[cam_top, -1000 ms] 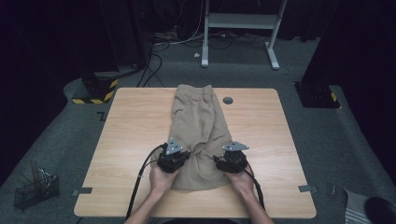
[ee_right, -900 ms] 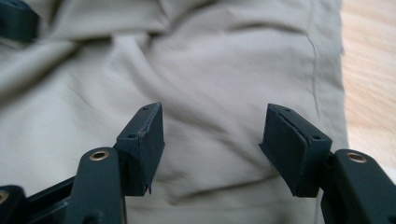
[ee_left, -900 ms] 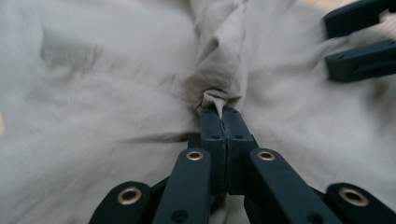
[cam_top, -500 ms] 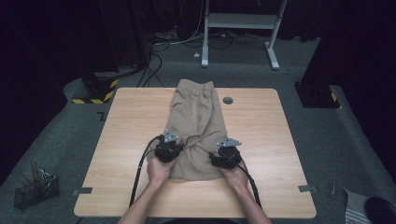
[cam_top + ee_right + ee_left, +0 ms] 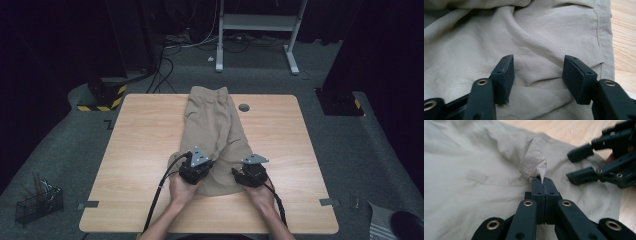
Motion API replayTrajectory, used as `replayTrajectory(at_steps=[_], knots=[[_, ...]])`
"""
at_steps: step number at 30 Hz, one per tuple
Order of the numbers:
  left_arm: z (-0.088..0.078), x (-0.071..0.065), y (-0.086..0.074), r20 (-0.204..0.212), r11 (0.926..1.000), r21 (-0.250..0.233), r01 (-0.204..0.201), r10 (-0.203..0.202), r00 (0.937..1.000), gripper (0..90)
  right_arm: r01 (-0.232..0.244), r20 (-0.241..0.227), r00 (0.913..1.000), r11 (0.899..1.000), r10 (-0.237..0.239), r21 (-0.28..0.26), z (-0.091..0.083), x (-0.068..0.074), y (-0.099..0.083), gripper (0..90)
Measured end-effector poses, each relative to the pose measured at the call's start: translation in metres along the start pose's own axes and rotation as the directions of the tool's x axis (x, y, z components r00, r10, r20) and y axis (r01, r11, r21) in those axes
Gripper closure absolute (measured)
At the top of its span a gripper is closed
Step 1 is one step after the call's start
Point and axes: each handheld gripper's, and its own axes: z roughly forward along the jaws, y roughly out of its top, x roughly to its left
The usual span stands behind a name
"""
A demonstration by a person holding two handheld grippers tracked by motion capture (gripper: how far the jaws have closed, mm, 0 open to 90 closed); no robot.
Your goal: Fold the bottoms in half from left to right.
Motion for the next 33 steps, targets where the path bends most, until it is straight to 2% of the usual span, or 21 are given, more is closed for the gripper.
replayTrajectory(at_steps=[1,2,5,6,7,8,9,10,13,15,16,18,20,22,24,26,28,29,33], knots=[[0.009,-0.002,-0.004,0.024,0.9995,0.026,0.019,-0.02,0.9995,89.0,0.005,-0.002,1.0,1.0,-0.005,-0.002,0.0,0.001,0.0,42.9],[0.014,-0.001,-0.006,0.024,0.9986,0.046,0.025,-0.026,0.9994,89.0,0.01,-0.004,0.9999,1.0,-0.01,-0.002,0.0,0.001,0.0,42.9],[0.026,0.004,-0.011,-0.001,0.9953,0.092,0.031,-0.031,0.9995,89.0,0.015,-0.011,0.9998,1.0,-0.015,-0.002,0.001,0.001,0.0,42.7],[0.026,0.004,-0.011,-0.001,0.9953,0.092,0.031,-0.031,0.9995,89.0,0.015,-0.011,0.9998,1.0,-0.015,-0.002,0.001,0.001,0.0,42.7],[0.031,0.009,-0.015,-0.016,0.9925,0.114,0.045,-0.044,0.9989,89.0,0.014,-0.012,0.9998,1.0,-0.014,0.0,0.001,0.002,0.001,42.7],[0.035,0.018,-0.02,-0.01,0.9916,0.105,0.075,-0.075,0.9971,89.1,0.018,-0.014,0.9997,1.0,-0.018,-0.001,0.003,0.002,0.003,42.6],[0.035,0.018,-0.02,-0.01,0.9916,0.105,0.075,-0.075,0.9971,89.1,0.018,-0.014,0.9997,1.0,-0.018,-0.001,0.003,0.002,0.003,42.6],[0.035,0.023,-0.019,-0.018,0.9899,0.108,0.092,-0.091,0.9957,89.1,0.022,-0.014,0.9997,1.0,-0.022,-0.002,0.005,0.002,0.004,42.6],[0.039,0.033,-0.015,-0.087,0.991,0.125,0.048,-0.037,0.9955,89.1,0.02,-0.015,0.9997,1.0,-0.02,-0.002,0.012,0.003,0.01,42.4],[0.042,0.047,-0.013,-0.083,0.9886,0.124,0.085,-0.075,0.9937,89.1,0.018,-0.012,0.9998,1.0,-0.018,-0.002,0.021,0.008,0.019,42.3],[0.042,0.047,-0.013,-0.083,0.9886,0.124,0.085,-0.075,0.9937,89.1,0.018,-0.012,0.9998,1.0,-0.018,-0.002,0.021,0.008,0.019,42.3],[0.039,0.055,-0.013,-0.08,0.9844,0.115,0.134,-0.125,0.9889,89.1,0.019,-0.02,0.9996,1.0,-0.019,-0.001,0.025,0.009,0.023,41.3],[0.032,0.054,-0.01,-0.074,0.9865,0.093,0.135,-0.128,0.989,89.1,0.025,-0.03,0.9992,1.0,-0.025,0.001,0.025,0.01,0.023,40.2],[0.02,0.047,-0.006,-0.066,0.9925,0.055,0.109,-0.105,0.9923,89.1,0.02,-0.035,0.9992,1.0,-0.021,-0.012,0.019,0.01,0.02,41.6],[0.01,0.041,0.001,-0.056,0.9958,0.022,0.088,-0.087,0.9946,89.1,0.018,-0.02,0.9996,0.999,-0.019,-0.033,0.009,0.008,0.014,43.3],[0.004,0.036,0.006,-0.052,0.9977,-0.002,0.068,-0.068,0.9963,89.1,0.026,0.006,0.9996,1.0,-0.026,-0.017,0.005,0.006,0.01,43.7],[0.002,0.031,0.011,-0.04,0.9981,-0.012,0.061,-0.062,0.9973,89.1,0.017,-0.001,0.9999,1.0,-0.017,0.006,0.005,0.002,0.006,44.1],[0.002,0.029,0.013,-0.038,0.9984,-0.013,0.055,-0.055,0.9977,89.0,0.004,-0.012,0.9999,1.0,-0.004,-0.002,0.005,0.0,0.005,44.7],[0.01,0.018,0.016,-0.02,0.9989,-0.008,0.046,-0.046,0.9987,89.0,0.019,-0.021,0.9996,1.0,-0.019,-0.004,0.008,0.001,0.007,45.3]])
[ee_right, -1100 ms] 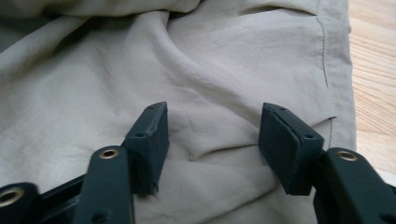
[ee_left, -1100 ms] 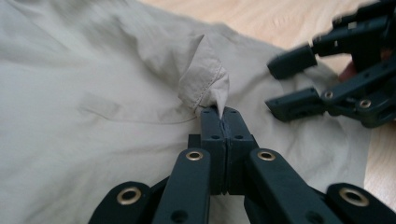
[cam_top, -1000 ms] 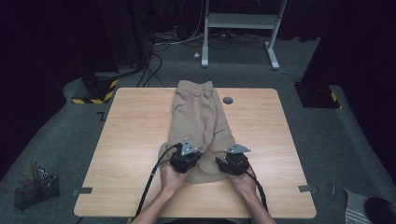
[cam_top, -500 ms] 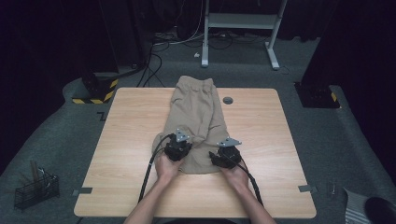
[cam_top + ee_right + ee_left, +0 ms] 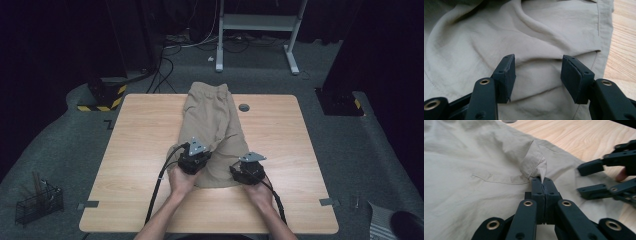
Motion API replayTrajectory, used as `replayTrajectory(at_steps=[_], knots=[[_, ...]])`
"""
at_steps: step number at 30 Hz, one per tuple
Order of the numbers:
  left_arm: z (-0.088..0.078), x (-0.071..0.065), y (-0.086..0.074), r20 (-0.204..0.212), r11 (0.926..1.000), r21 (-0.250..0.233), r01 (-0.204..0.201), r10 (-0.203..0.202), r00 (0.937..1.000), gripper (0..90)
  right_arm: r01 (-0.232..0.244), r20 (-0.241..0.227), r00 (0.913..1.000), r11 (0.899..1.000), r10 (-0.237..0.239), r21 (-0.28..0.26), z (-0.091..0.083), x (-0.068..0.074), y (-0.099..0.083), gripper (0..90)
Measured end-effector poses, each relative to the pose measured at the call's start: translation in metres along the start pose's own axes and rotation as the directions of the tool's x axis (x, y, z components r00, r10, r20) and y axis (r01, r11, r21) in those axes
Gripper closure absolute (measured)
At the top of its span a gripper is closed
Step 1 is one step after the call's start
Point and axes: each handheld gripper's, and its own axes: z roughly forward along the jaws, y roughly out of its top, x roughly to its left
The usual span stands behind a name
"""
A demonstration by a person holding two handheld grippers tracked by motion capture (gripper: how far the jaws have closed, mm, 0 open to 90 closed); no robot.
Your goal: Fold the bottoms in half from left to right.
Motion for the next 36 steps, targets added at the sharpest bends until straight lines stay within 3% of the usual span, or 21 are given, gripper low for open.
replayTrajectory(at_steps=[4,8,10,12,14,17,21,24,27,34,36], knots=[[0.018,-0.009,-0.003,0.015,0.998,0.056,-0.03,0.029,0.9995,88.8,0.006,-0.006,1.0,1.0,-0.006,-0.001,0.002,0.0,0.002,45.6],[0.044,-0.01,-0.019,0.009,0.9875,0.151,-0.046,0.045,0.9989,88.3,0.006,-0.007,1.0,1.0,-0.006,0.0,0.002,0.0,0.002,45.5],[0.043,-0.008,-0.02,0.021,0.9907,0.136,-0.007,0.004,0.9998,86.6,0.005,-0.007,1.0,1.0,-0.005,0.001,0.002,0.0,0.002,45.4],[0.039,-0.012,-0.02,0.015,0.989,0.14,-0.048,0.046,0.9988,81.4,0.005,-0.007,1.0,1.0,-0.005,0.001,0.002,0.0,0.002,45.2],[0.033,-0.014,-0.02,-0.004,0.9893,0.129,-0.068,0.069,0.9976,70.3,0.011,-0.016,0.9998,1.0,-0.011,0.0,0.003,-0.001,0.002,44.3],[0.015,-0.016,-0.023,-0.045,0.9929,0.097,-0.069,0.073,0.9963,56.0,0.008,-0.012,0.9999,1.0,-0.008,0.004,0.002,0.0,0.002,43.0],[-0.018,-0.01,-0.033,-0.092,0.9982,0.054,-0.027,0.032,0.9952,46.9,0.007,-0.03,0.9995,1.0,-0.007,-0.008,-0.005,0.001,0.002,45.3],[-0.038,0.0,-0.043,-0.136,0.9979,0.041,0.051,-0.045,0.9897,41.6,0.017,-0.043,0.9989,0.999,-0.019,-0.039,-0.014,0.002,0.007,46.7],[-0.051,0.01,-0.055,-0.168,0.9898,0.051,0.133,-0.123,0.9781,35.8,0.022,-0.063,0.9977,0.998,-0.026,-0.06,-0.019,0.003,0.017,46.8],[-0.052,0.017,-0.077,-0.225,0.971,0.083,0.224,-0.201,0.9534,27.0,0.023,-0.103,0.9942,0.997,-0.031,-0.075,-0.014,0.012,0.045,46.3],[-0.051,0.018,-0.08,-0.231,0.9672,0.099,0.234,-0.207,0.9509,25.8,0.025,-0.108,0.9936,0.997,-0.033,-0.072,-0.011,0.015,0.051,46.4]])
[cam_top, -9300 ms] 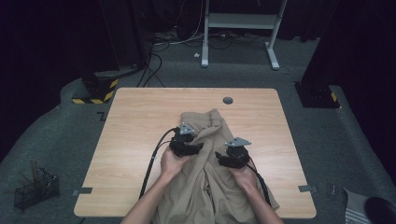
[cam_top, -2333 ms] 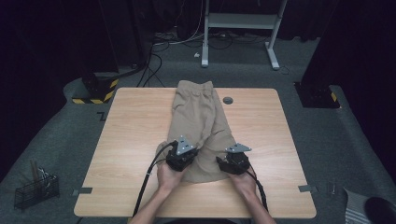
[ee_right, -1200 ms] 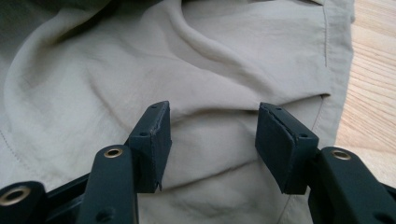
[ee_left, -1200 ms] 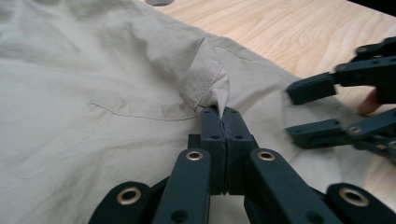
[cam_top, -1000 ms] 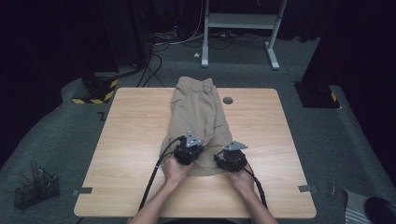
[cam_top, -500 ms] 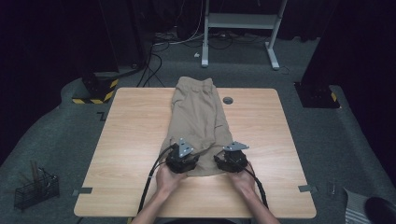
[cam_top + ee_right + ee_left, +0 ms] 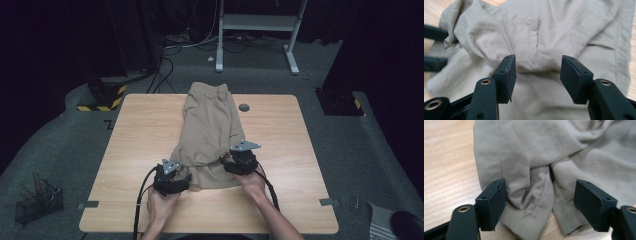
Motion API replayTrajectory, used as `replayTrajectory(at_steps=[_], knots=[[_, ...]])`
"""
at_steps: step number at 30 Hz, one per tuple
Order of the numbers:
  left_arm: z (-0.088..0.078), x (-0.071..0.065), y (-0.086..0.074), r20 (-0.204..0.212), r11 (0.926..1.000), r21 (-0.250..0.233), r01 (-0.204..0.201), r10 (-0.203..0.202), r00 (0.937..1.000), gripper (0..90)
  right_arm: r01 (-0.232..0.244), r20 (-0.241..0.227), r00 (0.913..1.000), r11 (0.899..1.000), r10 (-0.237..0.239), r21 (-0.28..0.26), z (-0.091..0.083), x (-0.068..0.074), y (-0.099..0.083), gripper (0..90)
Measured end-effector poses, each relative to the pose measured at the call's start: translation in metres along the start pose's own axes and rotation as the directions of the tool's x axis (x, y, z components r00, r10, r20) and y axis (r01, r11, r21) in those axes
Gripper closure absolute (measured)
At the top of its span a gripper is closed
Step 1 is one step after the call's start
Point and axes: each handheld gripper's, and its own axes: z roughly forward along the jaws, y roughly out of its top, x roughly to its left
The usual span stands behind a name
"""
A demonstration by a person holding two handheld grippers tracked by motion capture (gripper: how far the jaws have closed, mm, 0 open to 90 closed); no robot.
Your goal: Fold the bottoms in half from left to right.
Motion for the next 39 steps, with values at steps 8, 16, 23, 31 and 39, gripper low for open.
replayTrajectory(at_steps=[8,16,23,31,39], knots=[[0.008,0.001,-0.003,-0.028,1.0,0.009,0.0,0.0,0.9996,23.5,-0.012,0.001,0.9999,0.999,0.012,0.047,0.025,0.003,0.005,50.2],[0.01,0.003,-0.006,-0.062,0.9997,-0.004,-0.022,0.022,0.9979,23.4,0.007,-0.029,0.9996,0.988,-0.003,0.157,0.044,-0.003,-0.005,70.8],[0.01,0.003,-0.006,-0.061,0.9997,-0.005,-0.023,0.022,0.9979,23.4,0.036,-0.043,0.9986,0.987,-0.03,0.158,0.043,-0.006,-0.009,89.8],[0.01,0.003,-0.006,-0.061,0.9997,-0.004,-0.023,0.023,0.9979,23.2,0.042,-0.051,0.9979,0.998,-0.039,0.056,0.017,-0.007,0.002,82.9],[0.01,0.003,-0.005,-0.057,0.9994,0.003,-0.034,0.034,0.9978,20.4,-0.014,-0.031,0.9994,0.998,0.015,0.06,0.035,-0.006,0.013,57.2]])
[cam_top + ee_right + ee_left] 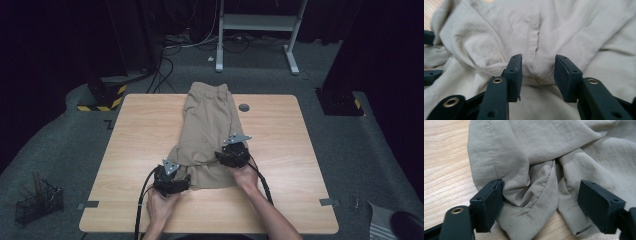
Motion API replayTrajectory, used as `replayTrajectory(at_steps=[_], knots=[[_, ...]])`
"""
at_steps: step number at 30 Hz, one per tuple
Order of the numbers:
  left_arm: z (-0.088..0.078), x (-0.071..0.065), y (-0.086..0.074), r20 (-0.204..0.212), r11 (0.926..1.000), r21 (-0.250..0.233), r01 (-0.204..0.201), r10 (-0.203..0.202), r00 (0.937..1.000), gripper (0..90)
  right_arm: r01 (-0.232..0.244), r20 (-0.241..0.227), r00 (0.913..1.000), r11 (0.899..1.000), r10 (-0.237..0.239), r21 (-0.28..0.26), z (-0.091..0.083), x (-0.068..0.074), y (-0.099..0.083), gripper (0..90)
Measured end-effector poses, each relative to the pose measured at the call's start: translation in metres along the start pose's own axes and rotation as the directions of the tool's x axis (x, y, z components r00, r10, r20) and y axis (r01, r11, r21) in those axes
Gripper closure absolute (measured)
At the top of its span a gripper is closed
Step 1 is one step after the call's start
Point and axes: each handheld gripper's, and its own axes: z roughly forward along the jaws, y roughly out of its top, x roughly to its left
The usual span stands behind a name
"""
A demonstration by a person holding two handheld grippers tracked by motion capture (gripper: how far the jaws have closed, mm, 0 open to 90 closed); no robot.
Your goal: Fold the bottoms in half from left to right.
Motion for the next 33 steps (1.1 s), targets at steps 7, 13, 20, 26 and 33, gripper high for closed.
replayTrajectory(at_steps=[7,13,20,26,33], knots=[[0.0,0.0,0.0,0.001,1.0,0.0,0.003,-0.003,1.0,18.4,0.037,0.001,0.9993,0.992,-0.038,0.118,0.022,0.004,-0.009,66.0],[0.0,0.0,-0.001,-0.001,1.0,0.001,0.003,-0.003,1.0,17.7,0.082,0.009,0.9964,0.987,-0.084,0.135,0.019,0.002,-0.01,89.6],[0.0,0.0,-0.001,-0.001,1.0,0.001,0.002,-0.002,1.0,17.6,0.088,-0.005,0.9961,0.996,-0.088,0.001,-0.006,0.008,0.001,74.7],[0.0,0.0,-0.001,-0.001,1.0,0.002,0.002,-0.002,1.0,17.7,0.034,0.004,0.9994,0.999,-0.034,-0.024,0.001,0.005,0.014,53.1],[0.0,-0.001,-0.001,-0.002,1.0,0.002,0.003,-0.003,1.0,17.6,0.014,-0.008,0.9999,0.993,-0.013,0.121,0.033,0.002,0.007,57.0]])
